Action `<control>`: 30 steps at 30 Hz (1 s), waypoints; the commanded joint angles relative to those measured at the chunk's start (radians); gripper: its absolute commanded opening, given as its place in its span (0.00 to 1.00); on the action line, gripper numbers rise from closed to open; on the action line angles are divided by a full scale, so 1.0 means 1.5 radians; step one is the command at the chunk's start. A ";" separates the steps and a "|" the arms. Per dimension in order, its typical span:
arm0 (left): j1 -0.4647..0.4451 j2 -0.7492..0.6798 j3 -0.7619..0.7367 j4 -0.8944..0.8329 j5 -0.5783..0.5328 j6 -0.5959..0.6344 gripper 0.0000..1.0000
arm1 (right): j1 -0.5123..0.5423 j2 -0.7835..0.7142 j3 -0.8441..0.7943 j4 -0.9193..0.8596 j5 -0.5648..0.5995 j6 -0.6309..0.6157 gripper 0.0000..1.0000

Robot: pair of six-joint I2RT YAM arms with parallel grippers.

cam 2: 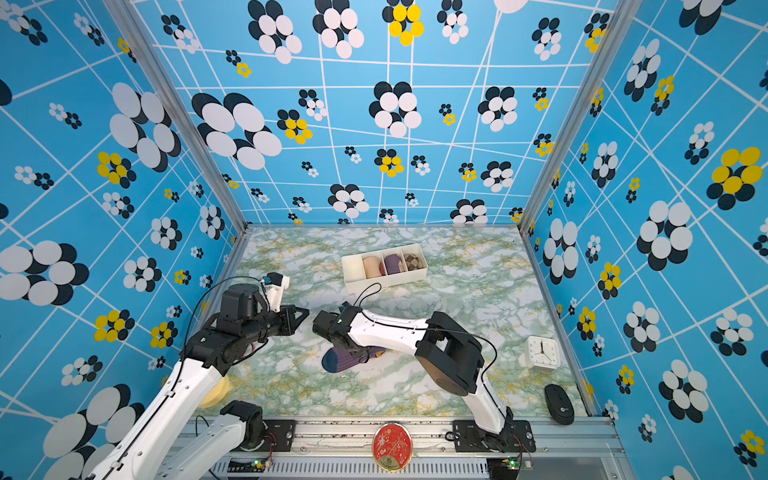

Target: Roll the socks

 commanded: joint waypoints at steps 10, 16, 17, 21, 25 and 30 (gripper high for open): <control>0.040 0.009 0.018 0.006 0.056 0.014 0.05 | 0.029 0.046 0.066 -0.025 0.007 -0.021 0.11; 0.044 0.009 0.018 0.008 0.060 0.014 0.05 | 0.048 0.091 0.106 -0.056 0.017 -0.026 0.12; 0.045 0.009 0.018 0.008 0.060 0.014 0.05 | 0.051 0.095 0.111 -0.057 0.017 -0.027 0.12; 0.047 0.009 0.018 0.008 0.062 0.015 0.05 | 0.064 0.108 0.126 -0.057 0.008 -0.032 0.13; 0.048 0.010 0.018 0.009 0.063 0.016 0.05 | 0.069 0.112 0.132 -0.052 -0.007 -0.035 0.15; 0.051 0.010 0.018 0.010 0.064 0.016 0.06 | 0.069 0.103 0.109 -0.016 -0.061 -0.047 0.23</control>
